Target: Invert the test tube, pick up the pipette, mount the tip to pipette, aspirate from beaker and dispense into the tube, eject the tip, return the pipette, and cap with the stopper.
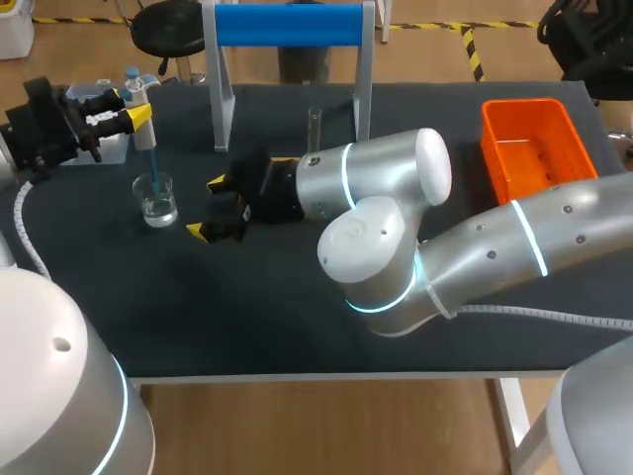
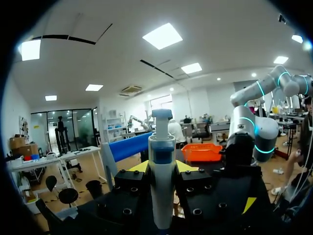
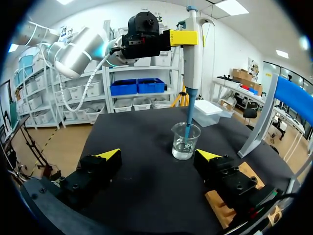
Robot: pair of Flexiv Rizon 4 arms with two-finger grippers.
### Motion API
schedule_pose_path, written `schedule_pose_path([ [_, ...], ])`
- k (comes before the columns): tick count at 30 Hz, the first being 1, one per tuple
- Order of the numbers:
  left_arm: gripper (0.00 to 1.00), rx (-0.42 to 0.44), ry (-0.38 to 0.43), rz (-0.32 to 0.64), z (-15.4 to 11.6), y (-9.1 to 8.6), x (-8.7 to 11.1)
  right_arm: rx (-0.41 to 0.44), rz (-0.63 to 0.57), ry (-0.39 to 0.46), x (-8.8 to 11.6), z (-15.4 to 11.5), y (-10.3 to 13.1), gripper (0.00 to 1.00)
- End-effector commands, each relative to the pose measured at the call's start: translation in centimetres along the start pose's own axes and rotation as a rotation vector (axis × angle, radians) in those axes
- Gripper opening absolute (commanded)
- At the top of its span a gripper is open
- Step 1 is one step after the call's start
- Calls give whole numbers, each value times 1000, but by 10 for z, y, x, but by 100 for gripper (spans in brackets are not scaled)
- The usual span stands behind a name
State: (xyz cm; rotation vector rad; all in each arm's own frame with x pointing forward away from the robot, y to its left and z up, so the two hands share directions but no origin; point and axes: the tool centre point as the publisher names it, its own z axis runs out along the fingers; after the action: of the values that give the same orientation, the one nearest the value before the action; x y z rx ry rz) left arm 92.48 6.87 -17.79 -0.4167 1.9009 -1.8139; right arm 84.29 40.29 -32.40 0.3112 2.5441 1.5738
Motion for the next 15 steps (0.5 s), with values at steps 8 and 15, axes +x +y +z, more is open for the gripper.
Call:
schedule_pose_path([
  [8, 0, 8, -6, -20, -2, 13, -4, 4, 0, 2, 0, 0, 1, 100],
  [15, 0, 4, -6, -30, -2, 16, -5, 4, 0, 2, 0, 0, 1, 100],
])
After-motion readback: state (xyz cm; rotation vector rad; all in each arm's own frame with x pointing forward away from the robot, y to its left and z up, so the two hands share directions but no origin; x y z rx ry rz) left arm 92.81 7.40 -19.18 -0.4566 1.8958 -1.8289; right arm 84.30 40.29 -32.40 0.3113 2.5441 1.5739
